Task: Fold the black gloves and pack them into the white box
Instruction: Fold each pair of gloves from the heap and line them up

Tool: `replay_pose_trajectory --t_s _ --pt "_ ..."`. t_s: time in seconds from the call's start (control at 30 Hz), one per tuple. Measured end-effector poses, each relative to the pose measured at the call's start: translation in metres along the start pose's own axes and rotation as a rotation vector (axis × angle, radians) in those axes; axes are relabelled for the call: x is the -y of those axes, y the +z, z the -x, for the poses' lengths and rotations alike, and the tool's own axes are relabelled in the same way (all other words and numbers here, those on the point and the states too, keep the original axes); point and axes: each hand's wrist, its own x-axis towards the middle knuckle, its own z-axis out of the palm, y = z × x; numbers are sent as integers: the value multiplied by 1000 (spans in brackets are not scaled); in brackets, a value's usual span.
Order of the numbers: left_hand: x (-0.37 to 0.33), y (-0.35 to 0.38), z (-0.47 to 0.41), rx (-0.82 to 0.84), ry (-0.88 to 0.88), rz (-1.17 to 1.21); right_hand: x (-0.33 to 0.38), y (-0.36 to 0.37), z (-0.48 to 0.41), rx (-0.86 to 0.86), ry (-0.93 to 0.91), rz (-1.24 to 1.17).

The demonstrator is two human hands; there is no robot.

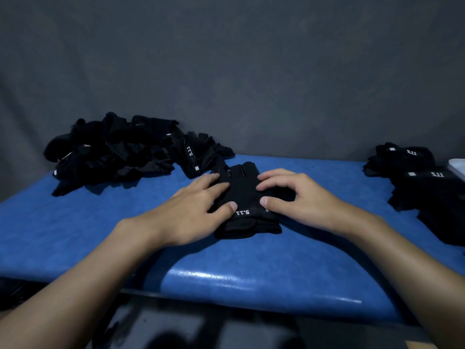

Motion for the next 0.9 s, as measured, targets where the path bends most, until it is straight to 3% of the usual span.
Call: replay_pose_trajectory --t_s 0.23,0.43,0.63,0.9 --pt "-5 -5 6 -2 15 -3 0 1 4 7 0 10" --pt "-5 -3 9 41 -63 -143 -4 2 4 76 49 122" --pt "-4 -1 13 68 -41 -139 -3 -7 8 109 35 60" --pt "-1 -3 19 -16 79 -79 0 -10 28 -39 -58 2"
